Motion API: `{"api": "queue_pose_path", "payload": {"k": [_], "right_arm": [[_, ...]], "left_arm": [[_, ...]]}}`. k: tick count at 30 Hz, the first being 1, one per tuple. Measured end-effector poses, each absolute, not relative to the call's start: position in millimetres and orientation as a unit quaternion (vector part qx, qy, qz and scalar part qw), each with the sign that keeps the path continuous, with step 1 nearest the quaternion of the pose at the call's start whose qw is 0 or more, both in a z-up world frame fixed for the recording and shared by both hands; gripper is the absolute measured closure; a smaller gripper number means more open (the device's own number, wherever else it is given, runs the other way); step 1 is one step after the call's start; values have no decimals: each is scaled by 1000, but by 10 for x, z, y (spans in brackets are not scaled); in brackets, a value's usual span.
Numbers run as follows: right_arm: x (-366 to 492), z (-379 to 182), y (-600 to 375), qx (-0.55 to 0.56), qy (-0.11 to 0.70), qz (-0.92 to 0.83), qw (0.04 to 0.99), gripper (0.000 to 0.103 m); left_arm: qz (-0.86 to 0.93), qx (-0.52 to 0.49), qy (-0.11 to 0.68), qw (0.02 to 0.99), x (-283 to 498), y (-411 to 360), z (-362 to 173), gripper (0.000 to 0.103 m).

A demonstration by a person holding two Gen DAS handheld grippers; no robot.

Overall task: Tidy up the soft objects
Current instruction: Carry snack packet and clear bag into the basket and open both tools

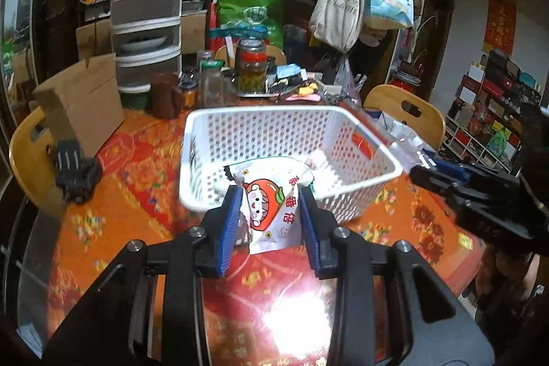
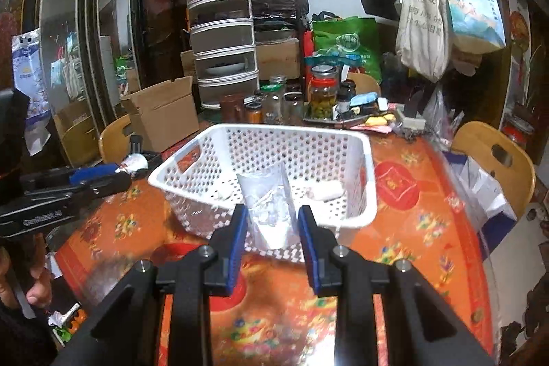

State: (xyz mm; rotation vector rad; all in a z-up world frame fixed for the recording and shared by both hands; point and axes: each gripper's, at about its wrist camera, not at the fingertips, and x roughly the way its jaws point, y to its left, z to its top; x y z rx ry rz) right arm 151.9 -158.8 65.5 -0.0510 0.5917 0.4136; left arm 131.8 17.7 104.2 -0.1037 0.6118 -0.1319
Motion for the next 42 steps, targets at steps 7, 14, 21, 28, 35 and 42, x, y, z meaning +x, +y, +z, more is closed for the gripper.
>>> {"api": "queue_pose_path", "payload": {"k": [7,14,21,28,35,42], "right_arm": [[2011,807,-1544,-21,307,195,931,74],[2564,691,-1464,-7,341,192,920,74],[3100,221,-1131,-40,414,181,891,74],[3361,-129,-997,-51,452,174,874,74],[3422,-204,-999,-55,459,169,871,73],[3376,-107,-1050,-51,437,168,882,37]], "left_arm": [[-72,-66,327,940,1940,167,1273,71],[-60,-74,367,925,2651,176,1199,71],[-31,-53,436,898,3334,13,741,71],[-13,-62,479,875,3651,81,309,71],[-4,-78,496,865,3746,215,61,66],[-16,-79,473,878,3644,188,189,59]]}}
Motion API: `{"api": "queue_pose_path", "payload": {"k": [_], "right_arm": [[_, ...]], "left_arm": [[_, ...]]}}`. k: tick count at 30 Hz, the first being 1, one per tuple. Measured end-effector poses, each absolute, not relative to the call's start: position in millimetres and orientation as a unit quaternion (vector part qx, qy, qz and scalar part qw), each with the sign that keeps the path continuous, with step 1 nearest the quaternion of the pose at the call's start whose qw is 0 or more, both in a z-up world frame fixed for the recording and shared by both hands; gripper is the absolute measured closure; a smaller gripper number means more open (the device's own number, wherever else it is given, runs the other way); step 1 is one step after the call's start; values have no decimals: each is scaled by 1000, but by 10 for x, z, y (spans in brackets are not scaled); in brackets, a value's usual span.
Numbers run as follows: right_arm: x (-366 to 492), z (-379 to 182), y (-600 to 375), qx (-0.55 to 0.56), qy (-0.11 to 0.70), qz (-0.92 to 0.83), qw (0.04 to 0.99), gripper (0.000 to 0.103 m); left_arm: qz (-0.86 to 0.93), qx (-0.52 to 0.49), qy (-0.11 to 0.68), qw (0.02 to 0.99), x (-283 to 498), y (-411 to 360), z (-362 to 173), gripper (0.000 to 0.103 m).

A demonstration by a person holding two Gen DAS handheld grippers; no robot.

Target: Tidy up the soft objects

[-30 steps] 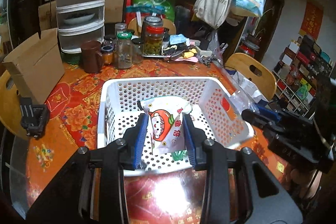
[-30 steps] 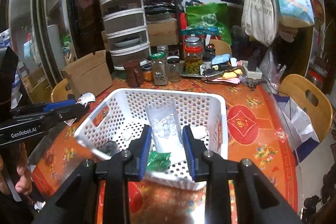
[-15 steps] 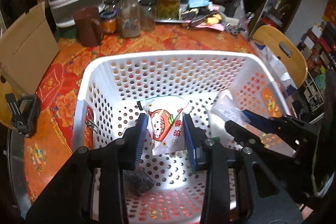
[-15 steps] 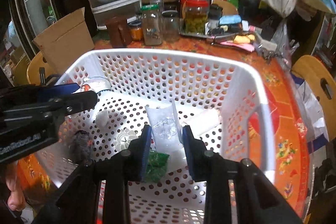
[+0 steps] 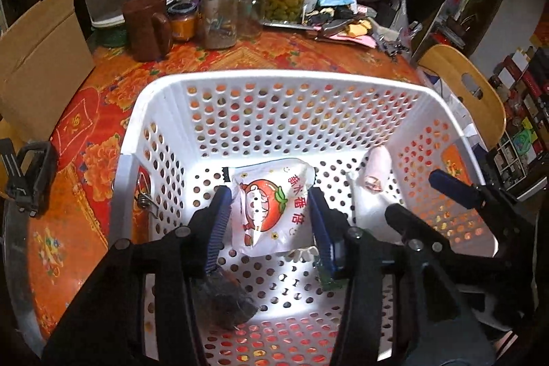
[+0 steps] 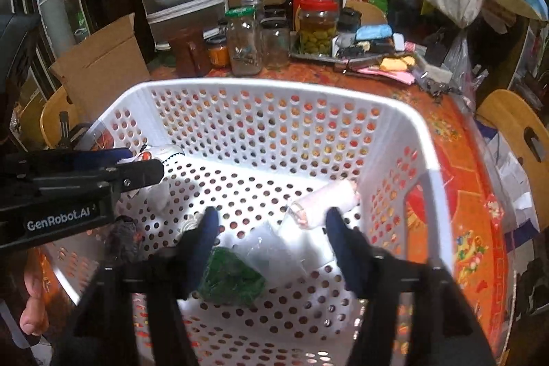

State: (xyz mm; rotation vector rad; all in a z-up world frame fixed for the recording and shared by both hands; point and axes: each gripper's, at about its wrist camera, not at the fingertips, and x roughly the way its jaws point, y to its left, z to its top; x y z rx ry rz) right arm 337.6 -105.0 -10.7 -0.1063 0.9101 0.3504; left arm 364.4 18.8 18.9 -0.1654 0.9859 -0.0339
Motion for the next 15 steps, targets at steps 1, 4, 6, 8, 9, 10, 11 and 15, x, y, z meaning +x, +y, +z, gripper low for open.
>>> {"api": "queue_pose_path", "payload": {"k": [1,4,6,8,9,10,11,15], "right_arm": [[3367,-77,-1065,-50,432,168,885,37],[3322,31,-1120,-42,421,173,890,35],[3279,102,-1162,-39,413,176,893,29],[3242,151,-1208,-36,410,174,895,21],[3218,177,-1235,-34,409,175,895,19],[3198,196,-1249,-32,407,174,896,18],[3183,214,-1276,-31,406,173,897,18],[3067,297,-1385,-19,399,175,900,8]], "left_arm": [[-18,-79,470,879,3631,180,211,58],[-26,-82,465,881,3606,172,268,47],[-25,-82,462,883,3590,174,295,37],[-25,-82,459,884,3563,171,319,32],[-26,-82,457,885,3541,172,336,27],[-28,-81,454,887,3508,173,358,23],[-29,-81,452,888,3477,175,384,16],[-36,-80,427,900,3251,200,557,0]]}}
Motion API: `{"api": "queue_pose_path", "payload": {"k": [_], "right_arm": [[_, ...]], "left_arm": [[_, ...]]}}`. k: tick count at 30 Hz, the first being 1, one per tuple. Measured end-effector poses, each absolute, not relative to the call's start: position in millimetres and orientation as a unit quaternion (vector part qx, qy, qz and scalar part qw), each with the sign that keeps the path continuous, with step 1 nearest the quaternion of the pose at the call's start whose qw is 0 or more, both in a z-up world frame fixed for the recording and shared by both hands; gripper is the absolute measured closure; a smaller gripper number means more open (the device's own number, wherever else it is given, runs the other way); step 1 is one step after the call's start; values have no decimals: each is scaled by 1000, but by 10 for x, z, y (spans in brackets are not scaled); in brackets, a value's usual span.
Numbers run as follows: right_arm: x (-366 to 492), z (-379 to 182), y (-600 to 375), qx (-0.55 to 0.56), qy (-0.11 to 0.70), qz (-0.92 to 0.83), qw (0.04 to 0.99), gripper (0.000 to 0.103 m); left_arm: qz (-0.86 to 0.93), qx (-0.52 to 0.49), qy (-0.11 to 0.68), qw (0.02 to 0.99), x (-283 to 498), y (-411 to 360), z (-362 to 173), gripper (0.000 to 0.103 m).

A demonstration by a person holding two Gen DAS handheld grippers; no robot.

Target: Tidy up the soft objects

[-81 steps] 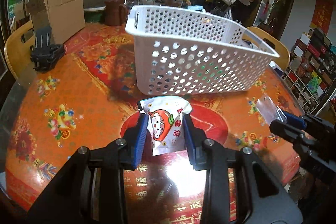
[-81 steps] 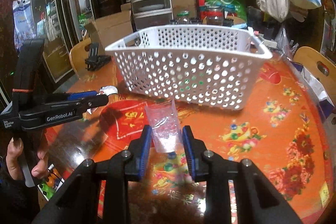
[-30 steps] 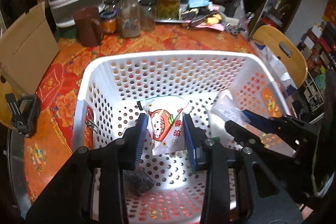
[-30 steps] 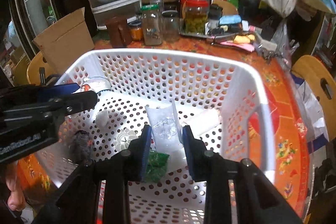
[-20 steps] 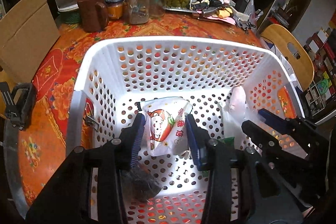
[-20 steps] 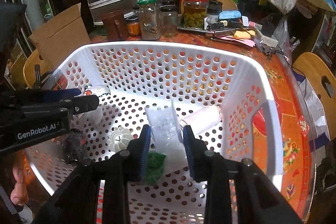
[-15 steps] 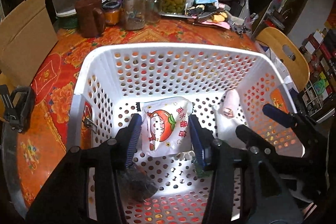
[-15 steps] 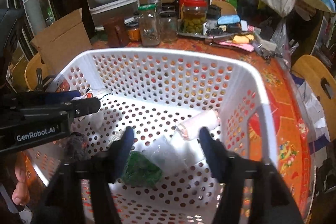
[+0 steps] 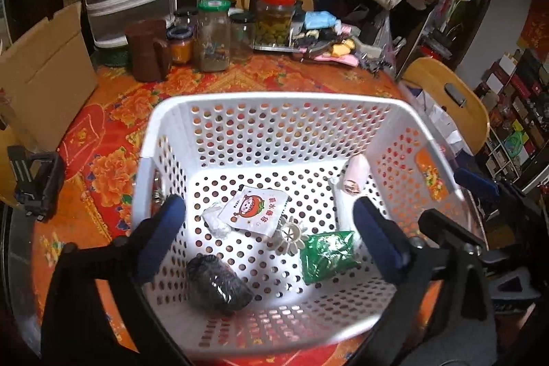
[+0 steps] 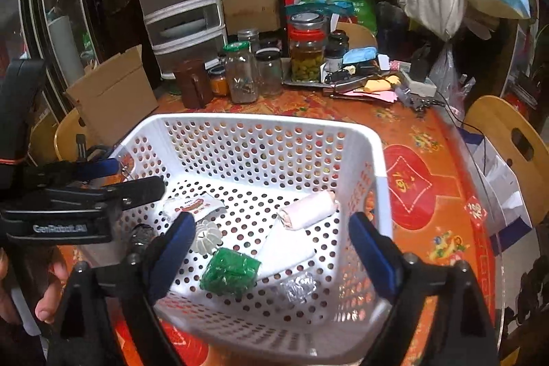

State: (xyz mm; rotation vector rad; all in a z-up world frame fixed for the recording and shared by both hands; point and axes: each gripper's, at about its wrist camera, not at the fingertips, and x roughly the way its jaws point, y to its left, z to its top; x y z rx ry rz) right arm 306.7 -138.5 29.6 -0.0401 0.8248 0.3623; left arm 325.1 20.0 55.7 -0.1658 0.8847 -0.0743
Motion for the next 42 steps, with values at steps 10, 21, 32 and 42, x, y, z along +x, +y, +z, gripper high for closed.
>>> {"api": "queue_pose_path", "payload": {"k": [10,21,32,42], "right_arm": [[2203,800,-1662,3,310,174,935,6],[875,910,-1785,-17,256,137,957,0],[105,853,-1672,15,288,188,939,0],[441,612,-1637,15,326,159,932,0]], "left_arm": [[-45,-61,320,944,2052,301,1181,0],[-15,-64,274,959,363,417,1065,0],[-8,-43,290,956,-254,116,1014,0],[-1,-42,303,952,32,53,889,0]]}}
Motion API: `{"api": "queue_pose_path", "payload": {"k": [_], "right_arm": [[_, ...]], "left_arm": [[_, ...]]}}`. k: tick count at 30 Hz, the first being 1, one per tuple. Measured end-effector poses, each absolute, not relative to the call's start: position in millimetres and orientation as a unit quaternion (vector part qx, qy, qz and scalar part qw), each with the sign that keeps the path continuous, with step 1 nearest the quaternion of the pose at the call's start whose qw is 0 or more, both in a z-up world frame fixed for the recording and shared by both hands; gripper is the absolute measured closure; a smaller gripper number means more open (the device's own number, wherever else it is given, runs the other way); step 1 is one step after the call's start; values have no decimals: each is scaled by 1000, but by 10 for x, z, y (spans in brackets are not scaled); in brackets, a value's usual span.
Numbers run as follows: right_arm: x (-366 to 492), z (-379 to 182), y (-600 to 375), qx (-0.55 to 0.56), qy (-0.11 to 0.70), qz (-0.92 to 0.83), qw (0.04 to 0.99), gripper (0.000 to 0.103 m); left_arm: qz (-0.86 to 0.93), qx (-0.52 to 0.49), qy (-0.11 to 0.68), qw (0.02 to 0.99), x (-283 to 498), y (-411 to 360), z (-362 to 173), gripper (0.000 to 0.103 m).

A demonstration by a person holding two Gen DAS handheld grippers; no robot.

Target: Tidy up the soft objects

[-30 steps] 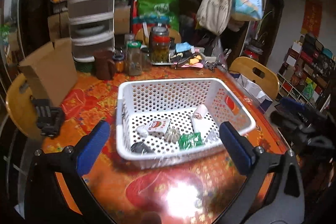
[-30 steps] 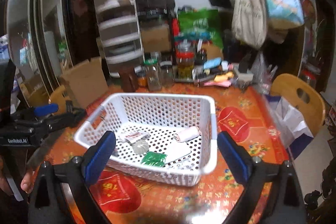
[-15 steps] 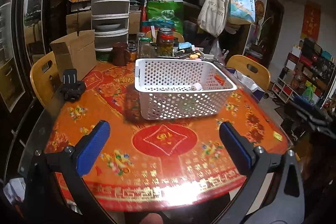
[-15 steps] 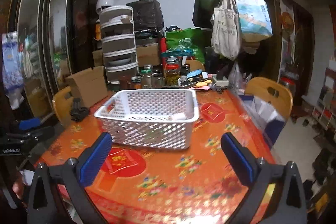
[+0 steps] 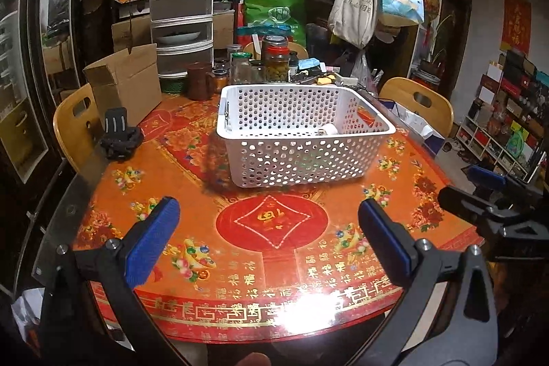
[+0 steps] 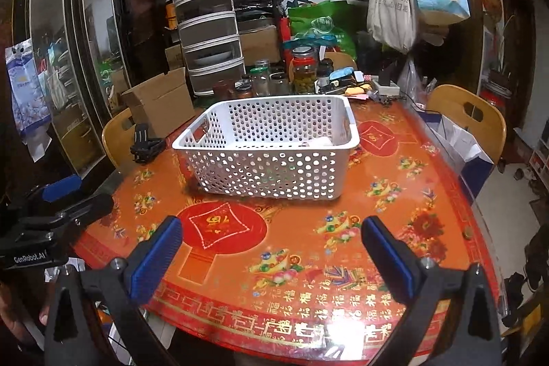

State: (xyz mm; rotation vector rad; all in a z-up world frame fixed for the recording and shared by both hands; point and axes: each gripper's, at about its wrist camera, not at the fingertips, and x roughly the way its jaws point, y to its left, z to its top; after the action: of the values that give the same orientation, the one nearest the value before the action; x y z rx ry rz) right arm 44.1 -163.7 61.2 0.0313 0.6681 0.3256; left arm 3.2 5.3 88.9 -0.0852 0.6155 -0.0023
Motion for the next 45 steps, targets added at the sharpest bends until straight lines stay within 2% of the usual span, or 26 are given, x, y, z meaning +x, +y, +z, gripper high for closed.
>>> {"api": "queue_pose_path", "payload": {"k": [45], "right_arm": [[371,685,-1560,-3,320,166,933,0]], "left_arm": [[-9,-35,305,952,34,41,836,0]]}}
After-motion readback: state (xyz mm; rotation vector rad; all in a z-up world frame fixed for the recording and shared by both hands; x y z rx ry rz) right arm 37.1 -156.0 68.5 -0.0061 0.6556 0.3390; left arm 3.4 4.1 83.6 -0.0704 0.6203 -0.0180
